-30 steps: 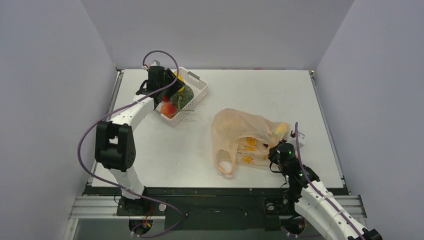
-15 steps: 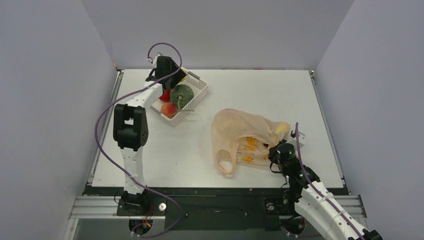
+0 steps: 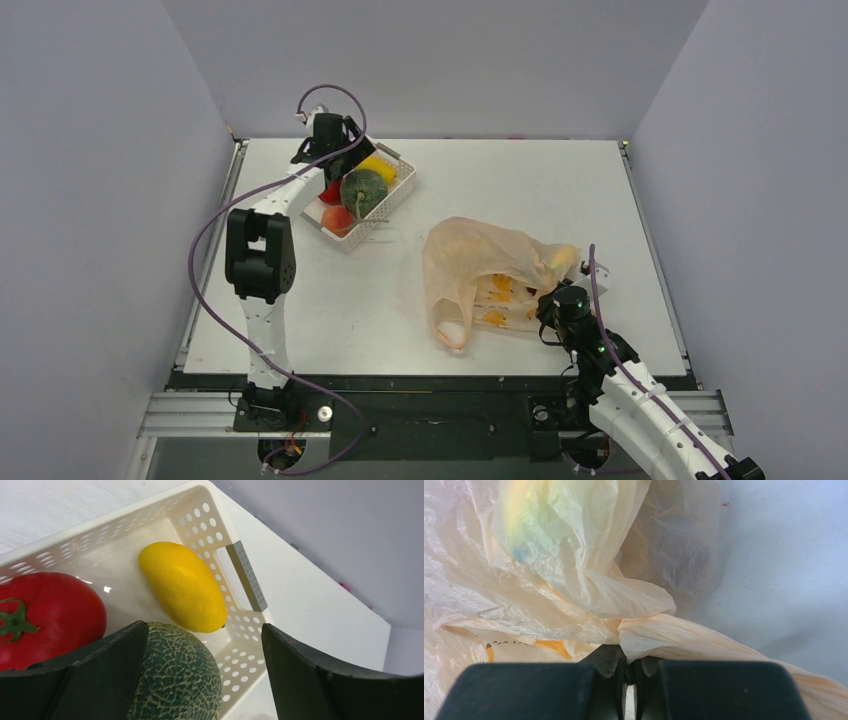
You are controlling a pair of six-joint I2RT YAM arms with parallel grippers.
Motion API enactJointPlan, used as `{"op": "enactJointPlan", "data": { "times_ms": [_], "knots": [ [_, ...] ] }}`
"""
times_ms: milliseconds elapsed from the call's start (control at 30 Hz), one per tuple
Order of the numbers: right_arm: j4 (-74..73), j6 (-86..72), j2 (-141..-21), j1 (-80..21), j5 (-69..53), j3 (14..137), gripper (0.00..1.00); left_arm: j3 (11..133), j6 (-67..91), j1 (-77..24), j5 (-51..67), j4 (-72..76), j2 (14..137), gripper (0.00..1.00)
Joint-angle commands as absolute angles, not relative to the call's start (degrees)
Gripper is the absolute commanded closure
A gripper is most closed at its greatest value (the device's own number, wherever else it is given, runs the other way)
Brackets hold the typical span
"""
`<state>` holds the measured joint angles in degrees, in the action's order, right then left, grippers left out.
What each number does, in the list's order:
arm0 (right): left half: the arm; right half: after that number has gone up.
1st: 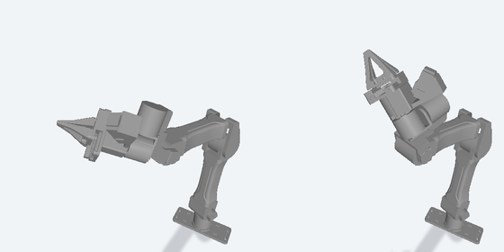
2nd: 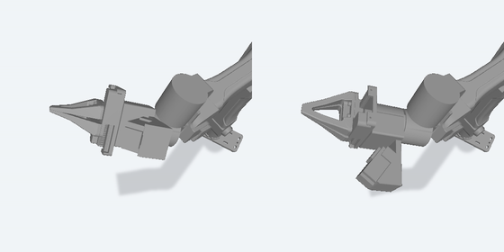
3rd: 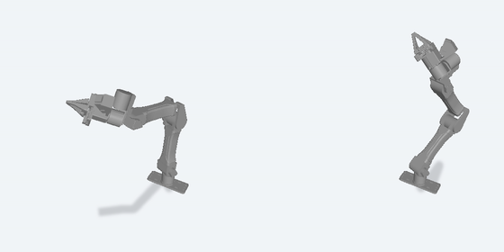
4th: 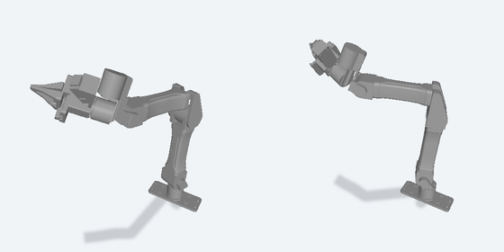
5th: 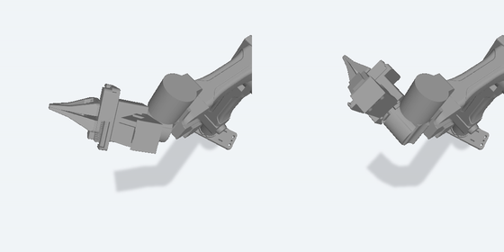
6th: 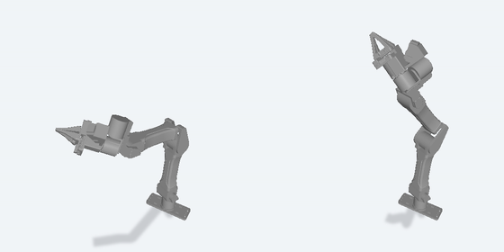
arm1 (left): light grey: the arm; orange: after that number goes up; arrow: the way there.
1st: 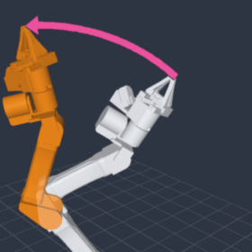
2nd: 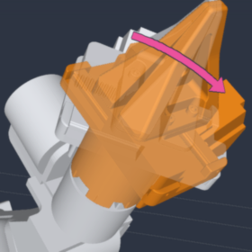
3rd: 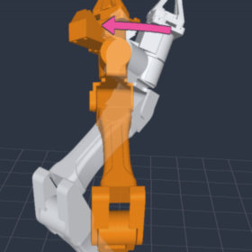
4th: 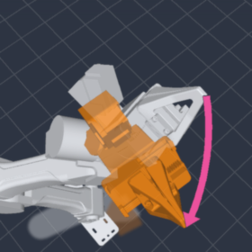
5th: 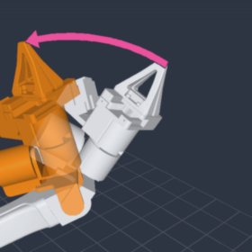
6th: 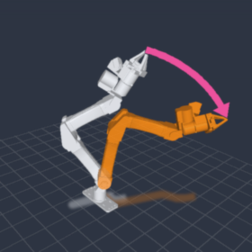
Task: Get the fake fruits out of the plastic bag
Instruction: Place the fake fruit in the bin, then adjust the plastic bag at the center of the board.
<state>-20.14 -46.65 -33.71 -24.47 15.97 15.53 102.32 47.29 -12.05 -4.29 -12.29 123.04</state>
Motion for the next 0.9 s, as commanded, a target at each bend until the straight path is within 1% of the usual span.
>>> {"op": "enactJointPlan", "data": {
  "times_ms": [0,100,200,333,433,500,567,667,733,833,867],
  "knots": [
    [-18.24,-45.68,-34.19,-24.96,15.68,17.83,1.00,100.24,39.16,-13.45,-6.89,-11.56,113.44,0.18],
    [-17.80,-45.37,-34.27,-25.05,15.13,17.76,1.00,96.05,34.81,-15.67,-5.04,-10.86,108.65,0.19],
    [-17.67,-44.64,-34.09,-25.09,14.60,17.94,1.00,91.11,32.34,-18.41,-0.75,-9.12,101.78,0.19],
    [-16.72,-43.56,-33.70,-25.73,12.86,18.01,1.00,82.77,29.94,-25.32,3.78,-7.53,93.31,0.19],
    [-13.67,-42.36,-34.78,-26.60,8.27,18.20,1.00,74.83,29.28,-32.81,6.07,-5.12,88.56,0.19],
    [-11.05,-41.83,-36.39,-28.31,5.58,18.57,1.00,71.25,28.87,-37.65,6.01,-4.67,86.49,0.20],
    [-9.43,-41.53,-38.83,-31.76,5.92,19.79,1.00,68.36,28.06,-41.94,4.99,-5.08,85.23,0.20],
    [-8.02,-41.31,-43.66,-39.44,9.80,22.19,1.00,63.34,28.27,-48.38,1.84,-5.01,83.76,0.20],
    [-7.73,-42.12,-45.60,-42.69,12.33,23.76,1.00,60.96,29.24,-51.59,0.63,-4.46,83.64,0.21],
    [-8.53,-45.41,-46.16,-44.26,14.87,24.51,1.00,59.81,29.55,-55.21,-3.30,-4.98,84.82,0.21],
    [-11.03,-48.07,-45.22,-44.57,17.78,24.41,1.00,59.62,29.75,-56.52,-3.54,-4.95,85.21,0.21]
  ]
}}
